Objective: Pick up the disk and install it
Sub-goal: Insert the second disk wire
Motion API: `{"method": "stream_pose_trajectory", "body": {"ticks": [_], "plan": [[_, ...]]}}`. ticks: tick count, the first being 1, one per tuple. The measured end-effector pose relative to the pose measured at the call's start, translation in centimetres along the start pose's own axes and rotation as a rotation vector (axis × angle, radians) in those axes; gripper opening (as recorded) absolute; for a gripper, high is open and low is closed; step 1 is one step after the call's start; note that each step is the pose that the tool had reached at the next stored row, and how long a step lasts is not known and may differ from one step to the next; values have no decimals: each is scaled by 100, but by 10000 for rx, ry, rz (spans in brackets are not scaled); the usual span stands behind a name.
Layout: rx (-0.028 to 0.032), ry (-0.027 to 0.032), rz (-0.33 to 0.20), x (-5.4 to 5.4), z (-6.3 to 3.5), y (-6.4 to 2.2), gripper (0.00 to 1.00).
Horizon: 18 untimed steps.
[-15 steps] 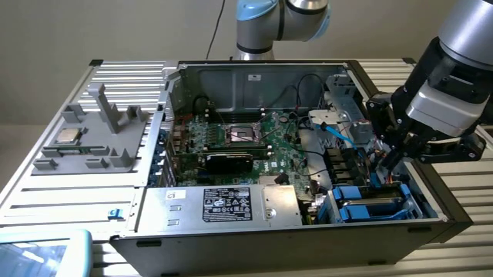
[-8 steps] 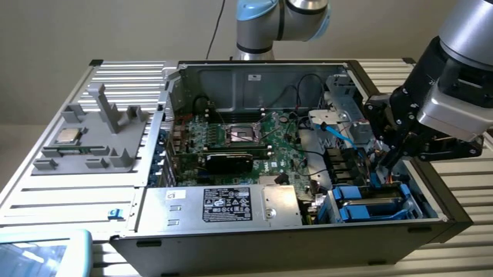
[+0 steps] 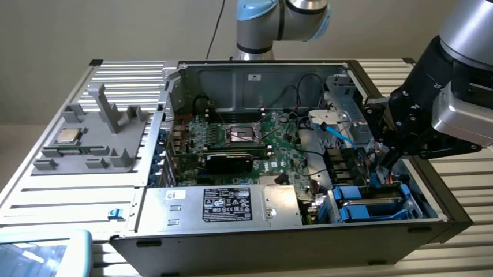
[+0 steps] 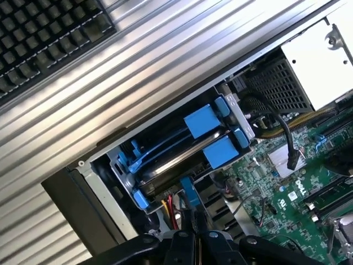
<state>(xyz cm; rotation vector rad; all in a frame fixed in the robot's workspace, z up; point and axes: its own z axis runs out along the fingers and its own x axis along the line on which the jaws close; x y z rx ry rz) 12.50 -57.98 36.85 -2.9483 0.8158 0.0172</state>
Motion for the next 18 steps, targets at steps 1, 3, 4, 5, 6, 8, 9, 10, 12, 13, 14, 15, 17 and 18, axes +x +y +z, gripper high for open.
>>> {"method": "stream_pose_trajectory", "body": {"ticks": [1, 3, 4, 5, 6, 8, 9, 10, 12, 13, 14, 15, 17, 18], "plan": [[-4, -15, -174, 0, 0, 0, 11], [-12, -38, -472, 0, 0, 0, 11], [-16, -51, -632, 0, 0, 0, 11], [-16, -62, -794, 0, 0, 0, 11], [-12, -71, -935, 0, 0, 1, 11], [2, -90, -1086, 3, 1, 5, 11], [3, -92, -1093, 3, 1, 5, 11], [3, -92, -1093, 3, 1, 4, 11], [4, -92, -1094, 2, 1, 4, 11], [3, -92, -1094, 2, 0, 4, 11], [3, -92, -1094, 2, 1, 4, 11], [3, -92, -1094, 2, 0, 4, 11], [3, -92, -1094, 2, 0, 4, 11], [2, -92, -1102, 2, 0, 4, 11]]}}
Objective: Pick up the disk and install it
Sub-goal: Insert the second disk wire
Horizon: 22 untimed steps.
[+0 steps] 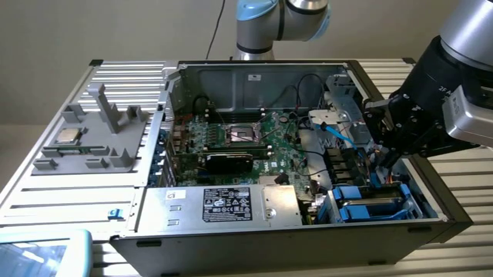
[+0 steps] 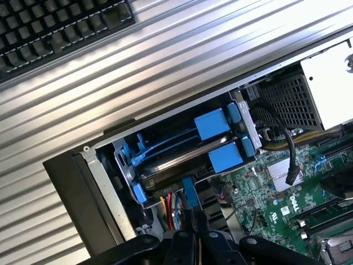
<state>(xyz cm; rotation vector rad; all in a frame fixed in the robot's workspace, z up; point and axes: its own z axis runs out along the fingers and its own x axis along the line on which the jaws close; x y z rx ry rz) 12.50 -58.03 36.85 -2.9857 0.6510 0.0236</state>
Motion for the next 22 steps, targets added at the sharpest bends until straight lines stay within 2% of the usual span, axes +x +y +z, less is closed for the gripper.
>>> {"method": "stream_pose_trajectory", "body": {"ticks": [4, 9, 14, 18, 19, 20, 22], "plan": [[-7, -14, -171, 0, 0, 0, 11], [-30, -82, -999, 0, 0, 0, 11], [-39, -91, -1179, -15, 1, 6, 11], [-55, -146, -1875, -17, 4, 7, 11], [-19, -163, -1955, -17, 8, 9, 11], [53, -191, -1987, -13, 10, 20, 11], [279, -269, -1993, 4, 17, 59, 11]]}}
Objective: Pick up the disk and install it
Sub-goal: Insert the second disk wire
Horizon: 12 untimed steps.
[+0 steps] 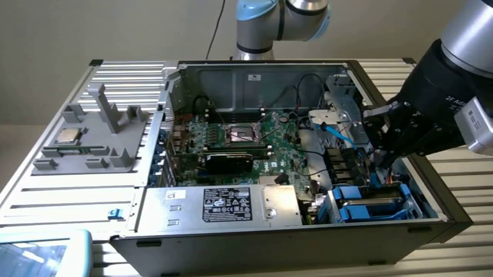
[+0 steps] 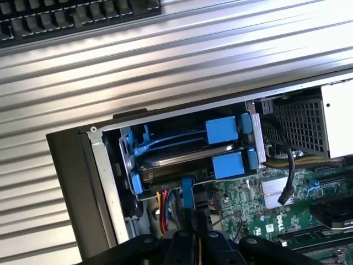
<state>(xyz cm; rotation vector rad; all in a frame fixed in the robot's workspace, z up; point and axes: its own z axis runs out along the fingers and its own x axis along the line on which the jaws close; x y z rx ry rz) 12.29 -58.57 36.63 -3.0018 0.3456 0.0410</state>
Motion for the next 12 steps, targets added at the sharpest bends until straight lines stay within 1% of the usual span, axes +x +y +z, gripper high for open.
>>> {"method": "stream_pose_trajectory", "body": {"ticks": [1, 2, 3, 5, 9, 12], "plan": [[101, -24, -2, 5, 1, 23, 11], [181, -42, -4, 11, 7, 46, 11], [217, -52, -9, 16, 10, 69, 11], [228, -57, -32, 23, 27, 95, 11], [219, -69, -131, 25, 94, 102, 11], [204, -89, -296, 28, 112, 110, 11]]}}
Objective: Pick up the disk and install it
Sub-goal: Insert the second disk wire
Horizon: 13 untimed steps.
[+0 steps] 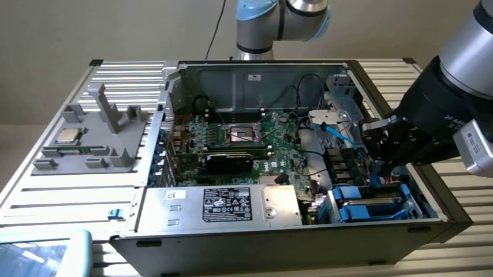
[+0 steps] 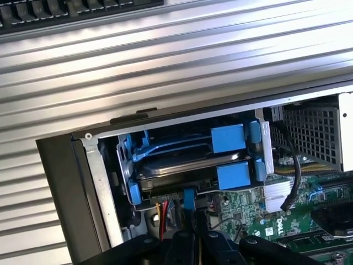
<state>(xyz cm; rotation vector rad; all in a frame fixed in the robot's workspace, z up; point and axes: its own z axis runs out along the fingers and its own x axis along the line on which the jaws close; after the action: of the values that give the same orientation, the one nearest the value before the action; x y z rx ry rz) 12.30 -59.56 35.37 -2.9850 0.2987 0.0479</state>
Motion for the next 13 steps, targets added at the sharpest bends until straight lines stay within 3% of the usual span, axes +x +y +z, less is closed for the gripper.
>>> {"method": "stream_pose_trajectory", "body": {"ticks": [13], "plan": [[-19, -54, -396, -6, 73, 84, 11]]}}
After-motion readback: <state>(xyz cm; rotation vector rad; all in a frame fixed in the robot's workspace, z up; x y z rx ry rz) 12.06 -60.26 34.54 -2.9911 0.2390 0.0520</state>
